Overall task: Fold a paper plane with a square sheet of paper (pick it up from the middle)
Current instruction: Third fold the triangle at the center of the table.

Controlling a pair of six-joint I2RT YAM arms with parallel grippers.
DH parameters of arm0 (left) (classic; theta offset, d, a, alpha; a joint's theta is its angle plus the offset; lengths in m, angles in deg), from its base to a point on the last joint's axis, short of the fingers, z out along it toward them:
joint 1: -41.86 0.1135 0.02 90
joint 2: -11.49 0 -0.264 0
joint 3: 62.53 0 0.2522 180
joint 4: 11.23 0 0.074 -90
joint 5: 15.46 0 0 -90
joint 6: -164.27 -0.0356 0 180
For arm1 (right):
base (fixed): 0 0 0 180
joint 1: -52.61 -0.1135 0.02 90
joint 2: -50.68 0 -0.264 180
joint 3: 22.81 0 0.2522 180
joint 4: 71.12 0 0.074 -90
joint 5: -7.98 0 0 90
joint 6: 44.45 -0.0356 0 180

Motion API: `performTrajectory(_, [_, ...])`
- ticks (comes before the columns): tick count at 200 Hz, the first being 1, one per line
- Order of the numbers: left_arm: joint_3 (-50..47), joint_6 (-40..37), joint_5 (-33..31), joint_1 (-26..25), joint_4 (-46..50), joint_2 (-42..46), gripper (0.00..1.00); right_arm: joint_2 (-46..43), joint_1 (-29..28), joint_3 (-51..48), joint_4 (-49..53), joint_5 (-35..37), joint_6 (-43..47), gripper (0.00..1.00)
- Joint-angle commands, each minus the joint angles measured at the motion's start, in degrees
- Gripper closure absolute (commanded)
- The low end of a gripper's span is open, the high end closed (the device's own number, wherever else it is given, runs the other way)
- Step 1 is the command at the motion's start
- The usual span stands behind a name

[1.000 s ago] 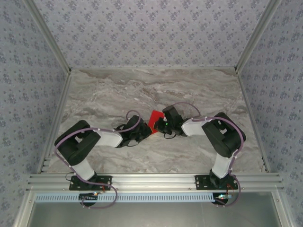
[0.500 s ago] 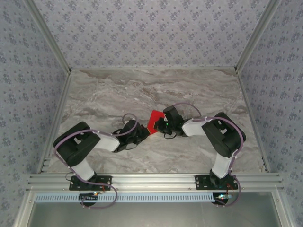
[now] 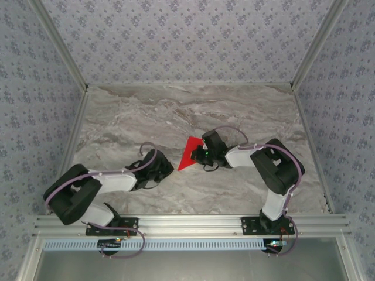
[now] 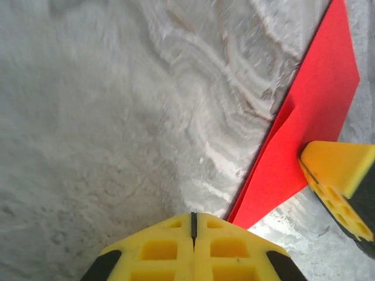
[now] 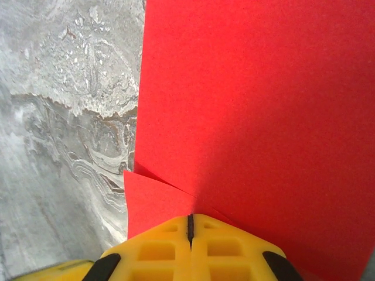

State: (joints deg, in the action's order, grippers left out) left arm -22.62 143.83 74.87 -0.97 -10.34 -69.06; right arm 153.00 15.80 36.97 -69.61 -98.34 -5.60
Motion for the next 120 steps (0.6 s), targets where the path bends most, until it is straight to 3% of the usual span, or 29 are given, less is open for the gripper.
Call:
performTrajectory(1, [6.58,-9.28,-0.52,2.24,14.28,4.95,0.84,0.01,1.48,1.85,16.39,4.64,10.43,1.00])
performTrajectory(31, [10.66,-13.65,-0.26,6.01,22.20,7.51,0.59,-3.13,0.27,8.73,23.02,5.45,16.83,1.00])
performTrajectory(61, [11.76,-14.71,-0.34,9.45,26.18,8.66,0.35,-0.36,-3.26,15.22,26.36,6.72,16.71,0.96])
performTrajectory(120, [13.30,-16.85,-1.29,12.15,31.53,8.84,0.14,4.82,-8.60,19.64,29.67,10.75,15.65,0.90])
